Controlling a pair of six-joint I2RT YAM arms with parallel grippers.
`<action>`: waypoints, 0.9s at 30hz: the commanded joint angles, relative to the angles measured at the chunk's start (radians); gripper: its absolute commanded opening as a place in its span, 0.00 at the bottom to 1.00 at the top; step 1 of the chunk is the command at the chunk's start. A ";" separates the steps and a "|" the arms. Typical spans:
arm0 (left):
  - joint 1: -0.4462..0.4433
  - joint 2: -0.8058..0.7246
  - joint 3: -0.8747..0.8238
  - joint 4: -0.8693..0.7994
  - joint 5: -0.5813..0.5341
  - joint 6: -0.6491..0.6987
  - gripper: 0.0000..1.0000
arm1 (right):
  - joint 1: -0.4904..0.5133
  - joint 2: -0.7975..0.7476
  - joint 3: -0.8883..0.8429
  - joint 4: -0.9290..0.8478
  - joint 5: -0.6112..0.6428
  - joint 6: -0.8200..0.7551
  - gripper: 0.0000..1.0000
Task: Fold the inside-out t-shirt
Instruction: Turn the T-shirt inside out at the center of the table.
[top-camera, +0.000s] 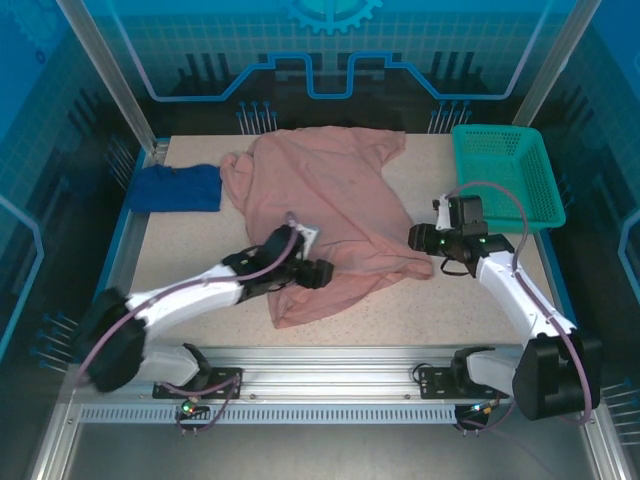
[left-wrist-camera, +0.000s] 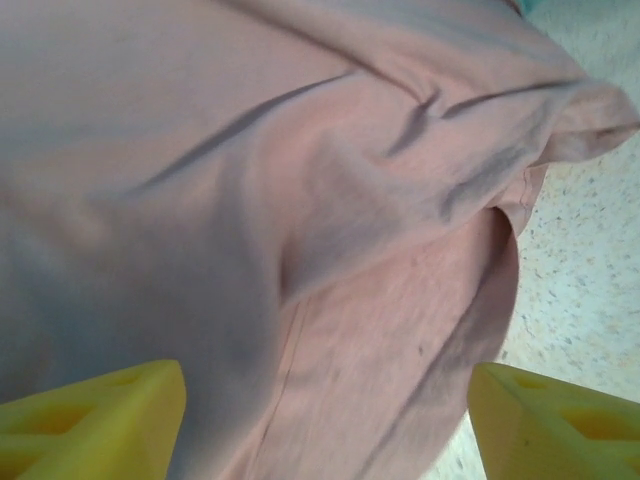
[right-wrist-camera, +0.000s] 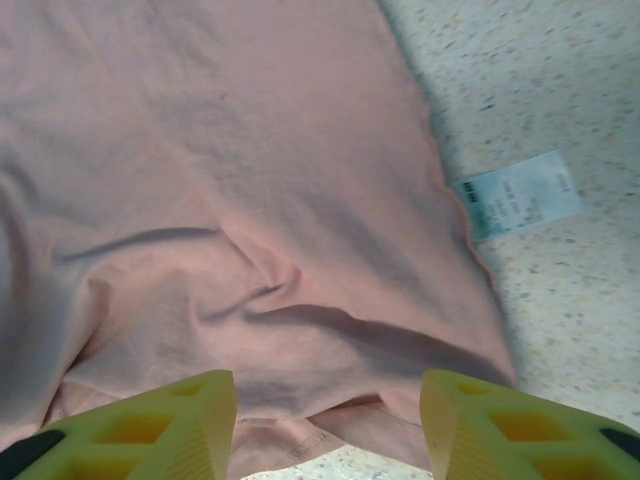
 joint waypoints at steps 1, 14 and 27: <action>-0.042 0.162 0.109 0.000 -0.030 0.213 0.70 | 0.010 0.035 0.033 0.006 -0.038 -0.025 0.53; -0.059 0.510 0.367 -0.133 -0.072 0.425 0.69 | -0.008 0.031 0.027 0.005 -0.072 -0.039 0.54; -0.027 0.510 0.377 -0.083 -0.057 0.378 0.18 | -0.009 -0.003 0.006 -0.001 -0.099 -0.033 0.55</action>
